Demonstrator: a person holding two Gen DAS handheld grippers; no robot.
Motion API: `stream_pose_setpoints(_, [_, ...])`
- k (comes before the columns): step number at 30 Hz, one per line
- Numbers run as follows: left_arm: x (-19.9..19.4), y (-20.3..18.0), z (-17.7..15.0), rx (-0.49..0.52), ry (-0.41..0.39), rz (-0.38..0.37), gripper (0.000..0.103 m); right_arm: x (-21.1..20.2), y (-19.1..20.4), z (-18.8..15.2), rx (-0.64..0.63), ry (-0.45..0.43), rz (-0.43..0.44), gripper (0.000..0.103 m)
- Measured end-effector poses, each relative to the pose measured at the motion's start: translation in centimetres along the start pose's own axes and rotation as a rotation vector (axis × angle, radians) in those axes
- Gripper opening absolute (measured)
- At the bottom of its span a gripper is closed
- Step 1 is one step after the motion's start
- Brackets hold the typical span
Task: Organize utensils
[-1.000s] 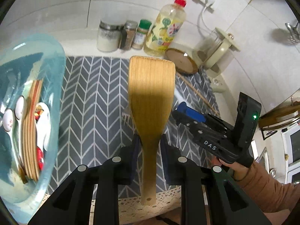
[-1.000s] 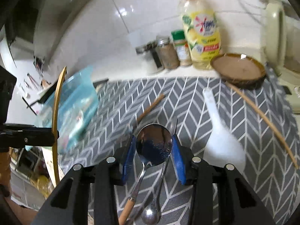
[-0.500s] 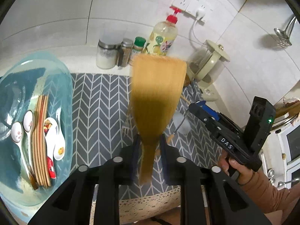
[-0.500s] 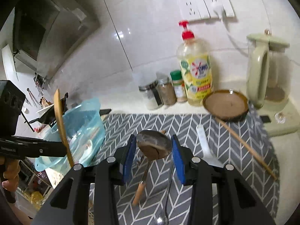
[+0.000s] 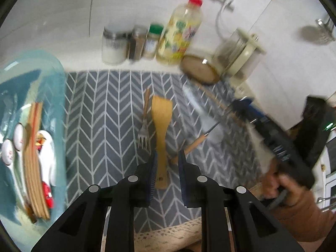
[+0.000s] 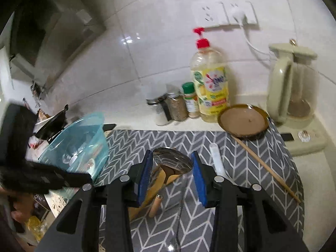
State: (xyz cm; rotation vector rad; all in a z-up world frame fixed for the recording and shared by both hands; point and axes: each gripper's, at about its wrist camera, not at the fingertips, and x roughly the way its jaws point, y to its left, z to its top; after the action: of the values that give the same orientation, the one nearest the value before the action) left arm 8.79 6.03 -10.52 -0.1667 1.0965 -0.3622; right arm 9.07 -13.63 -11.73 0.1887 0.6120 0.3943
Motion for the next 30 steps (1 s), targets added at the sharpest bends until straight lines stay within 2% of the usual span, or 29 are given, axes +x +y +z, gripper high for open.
stream_pose_setpoints(4, [4.2, 0.3, 0.6, -0.002, 0.044, 0.002, 0.023, -1.6, -0.8, 1.0, 0.021, -0.023, 0.025, 0.037])
stream_pose_setpoints(6, [6.1, -0.3, 1.0, 0.027, 0.059, 0.028, 0.032, -2.3, -1.1, 1.3, 0.016, -0.025, 0.019, 0.037])
stream_pose_setpoints(8, [7.6, -0.9, 1.2, 0.066, 0.075, 0.064, 0.047, -2.8, -1.4, 1.5, 0.020, -0.027, 0.016, 0.037])
stream_pose_setpoints(12, [11.0, -2.2, 0.9, 0.135, 0.145, 0.105, 0.046, -4.0, -2.2, 1.6, 0.045, -0.023, 0.017, 0.037])
stream_pose_setpoints(13, [12.0, -2.6, 0.5, 0.153, 0.156, 0.128, 0.043, -4.2, -2.3, 1.6, 0.053, -0.018, 0.023, 0.037])
stream_pose_setpoints(14, [12.2, -3.2, 0.3, 0.190, 0.118, 0.165, 0.037, -4.2, -2.4, 1.6, 0.060, -0.014, 0.024, 0.037])
stream_pose_setpoints(16, [12.5, -4.2, 0.0, 0.248, 0.103, 0.214, 0.022, -4.2, -2.8, 1.4, 0.072, -0.004, 0.026, 0.037])
stream_pose_setpoints(17, [12.5, -4.1, 0.2, 0.222, 0.119, 0.181, 0.017, -4.2, -3.0, 1.4, 0.081, 0.000, 0.025, 0.037])
stream_pose_setpoints(18, [12.1, -3.5, 0.5, 0.160, 0.129, 0.117, 0.017, -4.2, -3.3, 1.4, 0.095, 0.006, 0.030, 0.037])
stream_pose_setpoints(19, [11.6, -3.3, 0.6, 0.131, 0.116, 0.104, 0.017, -4.3, -3.5, 1.4, 0.108, 0.008, 0.037, 0.037])
stream_pose_setpoints(20, [10.7, -3.2, 0.6, 0.121, 0.095, 0.112, 0.017, -4.5, -3.7, 1.4, 0.116, 0.006, 0.041, 0.037])
stream_pose_setpoints(25, [4.5, -2.5, 1.2, 0.073, -0.002, 0.054, 0.017, -5.0, -4.7, 1.5, 0.176, 0.011, 0.093, 0.037])
stream_pose_setpoints(26, [3.5, -2.6, 1.3, 0.068, -0.024, 0.053, 0.013, -5.0, -4.6, 1.6, 0.172, 0.009, 0.091, 0.037])
stream_pose_setpoints(27, [2.1, -2.5, 1.4, 0.068, -0.044, 0.030, 0.000, -5.1, -4.5, 1.7, 0.165, 0.006, 0.092, 0.037])
stream_pose_setpoints(30, [0.1, -2.2, 1.6, 0.065, -0.077, 0.040, 0.000, -4.3, -4.1, 1.6, 0.149, 0.026, 0.082, 0.037])
